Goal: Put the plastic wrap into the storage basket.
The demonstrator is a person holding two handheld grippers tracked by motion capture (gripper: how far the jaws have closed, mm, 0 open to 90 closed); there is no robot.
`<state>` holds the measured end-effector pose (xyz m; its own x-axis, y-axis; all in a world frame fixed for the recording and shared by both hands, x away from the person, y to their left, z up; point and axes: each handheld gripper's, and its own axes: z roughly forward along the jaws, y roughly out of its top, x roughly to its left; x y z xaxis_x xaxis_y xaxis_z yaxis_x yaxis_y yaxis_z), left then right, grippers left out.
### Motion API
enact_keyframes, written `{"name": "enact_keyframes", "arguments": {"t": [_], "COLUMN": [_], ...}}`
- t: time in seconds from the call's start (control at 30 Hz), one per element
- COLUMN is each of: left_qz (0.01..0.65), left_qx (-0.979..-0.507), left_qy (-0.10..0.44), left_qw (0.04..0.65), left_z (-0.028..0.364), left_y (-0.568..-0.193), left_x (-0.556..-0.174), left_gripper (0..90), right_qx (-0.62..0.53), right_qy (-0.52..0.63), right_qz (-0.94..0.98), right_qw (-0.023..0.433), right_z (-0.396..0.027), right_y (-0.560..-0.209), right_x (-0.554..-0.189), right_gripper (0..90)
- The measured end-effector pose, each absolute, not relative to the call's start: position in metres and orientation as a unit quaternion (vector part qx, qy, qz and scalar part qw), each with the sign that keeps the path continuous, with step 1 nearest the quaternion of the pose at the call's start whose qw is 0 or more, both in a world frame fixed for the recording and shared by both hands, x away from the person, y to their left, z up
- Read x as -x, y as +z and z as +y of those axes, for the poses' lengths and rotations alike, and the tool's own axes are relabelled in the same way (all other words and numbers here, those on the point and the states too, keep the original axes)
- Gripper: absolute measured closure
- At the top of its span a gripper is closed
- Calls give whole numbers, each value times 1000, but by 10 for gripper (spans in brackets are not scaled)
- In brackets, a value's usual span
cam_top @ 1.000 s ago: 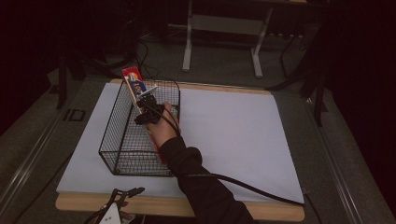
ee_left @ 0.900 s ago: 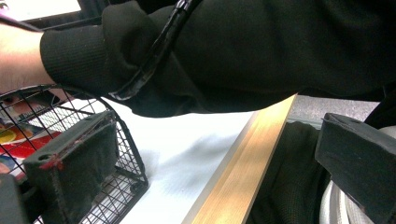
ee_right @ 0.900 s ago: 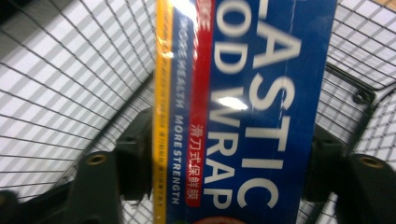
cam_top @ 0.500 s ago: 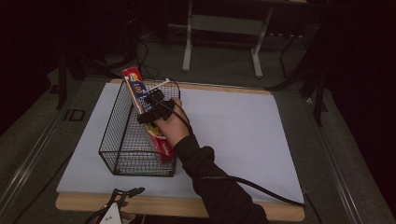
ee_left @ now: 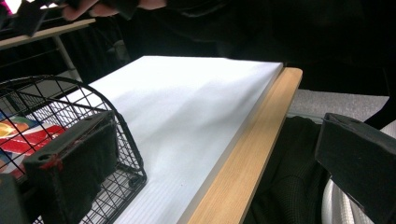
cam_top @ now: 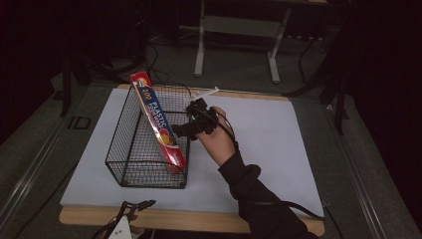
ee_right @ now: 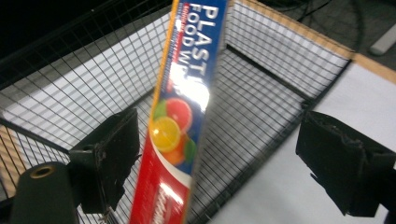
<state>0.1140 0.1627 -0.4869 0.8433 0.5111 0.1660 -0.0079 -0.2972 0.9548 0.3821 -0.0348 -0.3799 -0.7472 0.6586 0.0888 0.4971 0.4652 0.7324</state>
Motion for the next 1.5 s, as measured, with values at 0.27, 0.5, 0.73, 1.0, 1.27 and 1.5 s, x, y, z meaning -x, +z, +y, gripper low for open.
{"name": "enact_keyframes", "arguments": {"t": [0.27, 0.5, 0.73, 1.0, 1.27, 1.5], "left_qz": [163, 163, 163, 162, 162, 161], "left_qx": [-774, -778, -779, -778, -779, -781], "left_qy": [226, 219, 221, 221, 221, 221], "left_qw": [568, 566, 564, 565, 563, 562], "left_z": [162, 161, 162, 161, 161, 160], "left_y": [-487, -489, -489, -489, -489, -489], "left_x": [-115, -116, -116, -116, -116, -116], "left_gripper": [1, 1, 1, 1, 1, 1], "right_qx": [-347, -351, -355, -364, -371, -382], "right_qy": [411, 410, 419, 428, 415, 416], "right_qz": [833, 831, 825, 818, 822, 816], "right_qw": [133, 135, 137, 126, 117, 121], "right_z": [-76, -106, -133, -162, -182, -211], "right_y": [-381, -391, -400, -415, -435, -452], "right_x": [-366, -354, -340, -327, -312, -292], "right_gripper": [154, 154, 139, 135, 134, 134]}}
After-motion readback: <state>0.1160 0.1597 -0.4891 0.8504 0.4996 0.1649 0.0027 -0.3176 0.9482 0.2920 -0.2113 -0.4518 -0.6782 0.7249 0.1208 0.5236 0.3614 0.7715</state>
